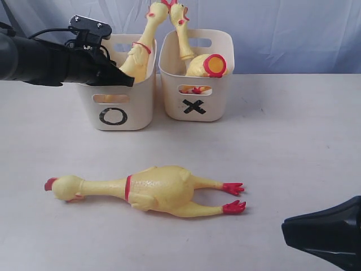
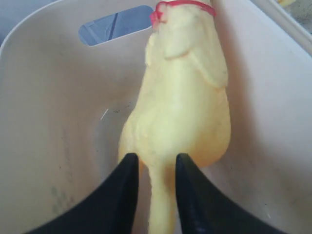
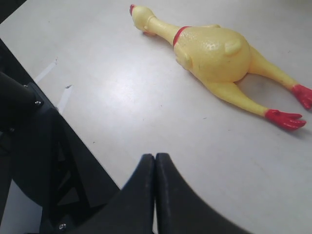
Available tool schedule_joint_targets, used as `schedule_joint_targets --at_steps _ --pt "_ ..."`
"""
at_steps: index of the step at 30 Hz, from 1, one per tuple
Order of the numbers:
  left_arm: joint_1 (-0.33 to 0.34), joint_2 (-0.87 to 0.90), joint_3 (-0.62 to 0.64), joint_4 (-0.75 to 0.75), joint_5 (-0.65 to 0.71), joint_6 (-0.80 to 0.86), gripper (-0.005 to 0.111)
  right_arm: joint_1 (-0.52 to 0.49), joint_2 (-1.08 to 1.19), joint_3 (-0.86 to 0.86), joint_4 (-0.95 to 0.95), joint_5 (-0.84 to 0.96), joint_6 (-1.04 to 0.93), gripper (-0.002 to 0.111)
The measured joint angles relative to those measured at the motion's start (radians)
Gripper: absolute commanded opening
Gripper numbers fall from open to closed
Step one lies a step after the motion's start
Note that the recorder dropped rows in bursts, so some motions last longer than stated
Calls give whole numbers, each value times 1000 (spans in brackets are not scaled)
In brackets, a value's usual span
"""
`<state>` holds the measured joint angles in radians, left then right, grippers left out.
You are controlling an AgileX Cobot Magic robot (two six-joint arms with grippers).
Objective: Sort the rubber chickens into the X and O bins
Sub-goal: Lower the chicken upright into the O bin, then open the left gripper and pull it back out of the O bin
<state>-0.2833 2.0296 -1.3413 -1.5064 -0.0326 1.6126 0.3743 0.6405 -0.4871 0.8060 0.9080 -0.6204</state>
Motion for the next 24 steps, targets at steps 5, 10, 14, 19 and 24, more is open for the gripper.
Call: schedule_joint_targets --at_steps 5,10,14,19,24 --pt "0 0 0 0 -22 -2 44 0 0 0 0 0 0 -1" --pt "0 0 0 0 -51 -2 45 0 0 0 0 -1 0 -1" --pt "0 0 0 0 -77 -2 45 0 0 0 0 -1 0 -1" --pt "0 -22 0 0 -92 -2 45 0 0 0 0 -1 0 -1" --pt "0 -79 0 0 -93 -2 45 0 0 0 0 -1 0 -1"
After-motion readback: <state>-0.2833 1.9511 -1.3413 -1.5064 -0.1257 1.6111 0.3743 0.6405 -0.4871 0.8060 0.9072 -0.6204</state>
